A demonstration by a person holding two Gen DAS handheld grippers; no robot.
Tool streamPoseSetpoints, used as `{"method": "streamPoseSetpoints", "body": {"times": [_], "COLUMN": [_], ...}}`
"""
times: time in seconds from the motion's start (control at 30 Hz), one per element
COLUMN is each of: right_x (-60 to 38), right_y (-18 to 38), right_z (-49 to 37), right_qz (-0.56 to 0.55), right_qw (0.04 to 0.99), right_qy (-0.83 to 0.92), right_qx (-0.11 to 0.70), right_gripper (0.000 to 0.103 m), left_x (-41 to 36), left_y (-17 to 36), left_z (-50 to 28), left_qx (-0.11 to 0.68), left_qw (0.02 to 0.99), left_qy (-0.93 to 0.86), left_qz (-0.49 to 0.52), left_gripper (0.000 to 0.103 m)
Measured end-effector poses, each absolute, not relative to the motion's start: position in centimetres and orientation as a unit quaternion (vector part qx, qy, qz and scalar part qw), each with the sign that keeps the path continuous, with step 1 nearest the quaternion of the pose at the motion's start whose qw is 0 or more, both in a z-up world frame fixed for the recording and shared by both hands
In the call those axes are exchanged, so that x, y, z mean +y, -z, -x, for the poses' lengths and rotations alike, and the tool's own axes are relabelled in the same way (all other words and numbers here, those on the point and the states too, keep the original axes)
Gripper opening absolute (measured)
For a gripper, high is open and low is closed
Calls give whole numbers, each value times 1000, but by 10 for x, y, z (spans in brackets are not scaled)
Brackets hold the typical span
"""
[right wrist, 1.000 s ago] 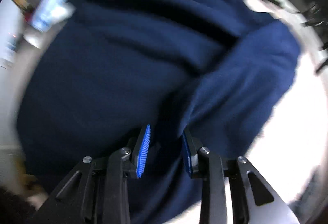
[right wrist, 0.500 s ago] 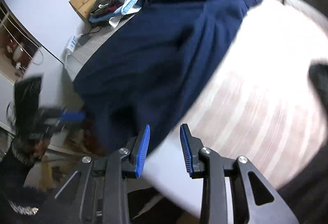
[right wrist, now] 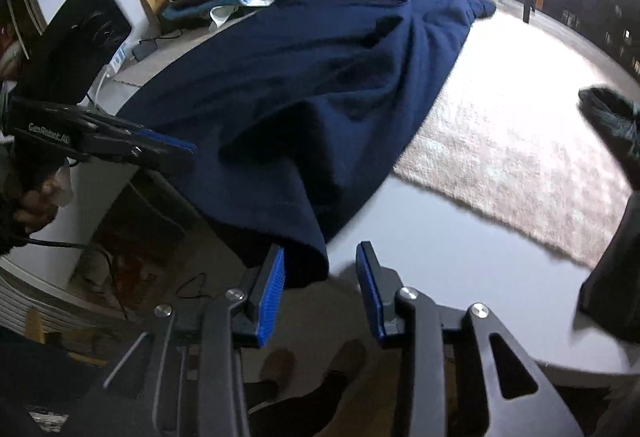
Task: Fold clothes
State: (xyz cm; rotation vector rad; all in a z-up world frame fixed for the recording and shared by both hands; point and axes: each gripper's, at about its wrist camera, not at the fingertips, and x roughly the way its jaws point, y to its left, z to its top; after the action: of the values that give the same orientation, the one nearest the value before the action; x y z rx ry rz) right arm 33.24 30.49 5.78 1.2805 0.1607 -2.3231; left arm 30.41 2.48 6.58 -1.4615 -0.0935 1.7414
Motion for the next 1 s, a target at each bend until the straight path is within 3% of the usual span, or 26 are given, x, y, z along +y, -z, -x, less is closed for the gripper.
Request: {"method": "streamPoseSetpoints", "body": {"times": [0.03,0.07,0.1,0.13,0.43,0.53,0.63,0.73,0.9,0.97,1.0], "right_x": [302,299,297,297,310,305,290,285,307,315,317], "right_y": [-57,-56,-56,-56,-120,-118,-77,-51,-107,-139,-154], "right_z": [-332,-332,-332,-332,-377,-388,-376,-365,-351,-325,-305], "right_qz": [-466,-464,-465,-467,-423,-428,-478,-528,-511,-491,-480], "right_qw": [238,236,239,240,176,175,160,146,179,180,179], "right_qy": [850,851,850,848,887,885,861,832,840,852,859], "right_qx": [64,70,70,68,53,46,67,88,40,23,19], "right_gripper": [34,31,13,7,3,3,3,4,7,15,28], "left_x": [27,30,32,33,11,4,7,8,2,2,3], "left_y": [-66,-66,-65,-65,-111,-103,-69,-67,-93,-96,-95], "left_z": [-305,-306,-307,-307,-328,-336,-330,-332,-343,-348,-349], "left_qx": [-32,-24,-18,-15,-54,-32,-4,8,1,-2,-2], "left_qw": [423,424,426,428,494,495,466,465,483,478,476], "left_qy": [-695,-697,-696,-691,-680,-687,-682,-691,-709,-717,-718], "left_qz": [580,578,578,582,539,531,564,553,513,508,507], "left_gripper": [34,23,12,2,2,3,2,2,2,2,2]}}
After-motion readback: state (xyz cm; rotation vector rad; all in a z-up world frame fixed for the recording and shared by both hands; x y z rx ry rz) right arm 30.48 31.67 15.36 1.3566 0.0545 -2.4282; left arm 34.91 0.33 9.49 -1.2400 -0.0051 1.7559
